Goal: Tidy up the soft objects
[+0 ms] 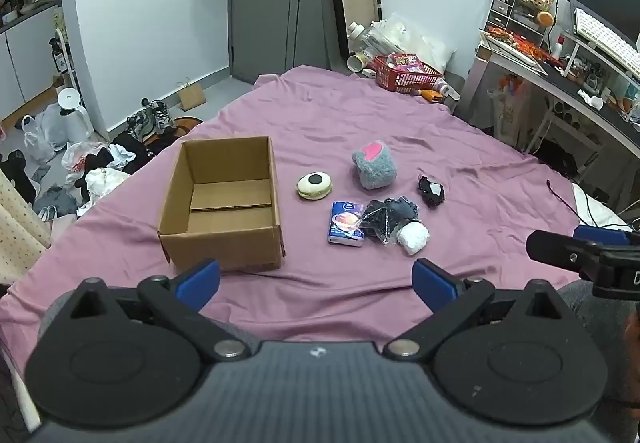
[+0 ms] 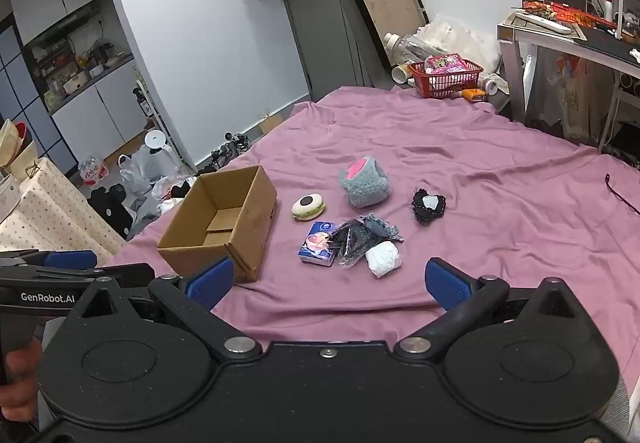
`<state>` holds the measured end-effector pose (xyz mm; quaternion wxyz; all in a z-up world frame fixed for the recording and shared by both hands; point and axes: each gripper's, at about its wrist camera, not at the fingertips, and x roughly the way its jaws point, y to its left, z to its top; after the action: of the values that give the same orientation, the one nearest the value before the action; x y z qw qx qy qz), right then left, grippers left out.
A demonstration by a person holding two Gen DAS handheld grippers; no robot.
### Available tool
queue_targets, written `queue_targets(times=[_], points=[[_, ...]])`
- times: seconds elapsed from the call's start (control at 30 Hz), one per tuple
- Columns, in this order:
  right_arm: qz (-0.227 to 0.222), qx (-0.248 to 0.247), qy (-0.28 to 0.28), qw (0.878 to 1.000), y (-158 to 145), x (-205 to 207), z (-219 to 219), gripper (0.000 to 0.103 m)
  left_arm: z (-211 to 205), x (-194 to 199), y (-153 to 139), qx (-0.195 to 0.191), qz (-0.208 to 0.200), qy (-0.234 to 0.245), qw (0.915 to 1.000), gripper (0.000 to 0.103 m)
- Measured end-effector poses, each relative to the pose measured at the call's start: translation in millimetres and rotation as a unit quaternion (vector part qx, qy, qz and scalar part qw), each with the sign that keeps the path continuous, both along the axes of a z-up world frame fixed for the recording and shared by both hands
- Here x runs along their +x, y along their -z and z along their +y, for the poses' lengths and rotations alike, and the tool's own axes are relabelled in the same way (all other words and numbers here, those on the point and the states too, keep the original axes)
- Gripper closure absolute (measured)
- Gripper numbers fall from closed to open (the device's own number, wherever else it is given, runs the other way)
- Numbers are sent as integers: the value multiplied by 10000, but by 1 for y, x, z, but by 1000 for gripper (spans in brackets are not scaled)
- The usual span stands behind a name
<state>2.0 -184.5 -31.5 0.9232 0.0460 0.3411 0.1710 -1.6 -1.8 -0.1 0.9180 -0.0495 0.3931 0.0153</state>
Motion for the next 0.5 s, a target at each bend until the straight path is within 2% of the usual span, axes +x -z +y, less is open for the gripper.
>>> queue_targets(times=[0.5], points=[[-41, -45, -16, 10000, -6, 0, -1, 0, 0, 0, -2, -16, -12, 50, 10000, 2]])
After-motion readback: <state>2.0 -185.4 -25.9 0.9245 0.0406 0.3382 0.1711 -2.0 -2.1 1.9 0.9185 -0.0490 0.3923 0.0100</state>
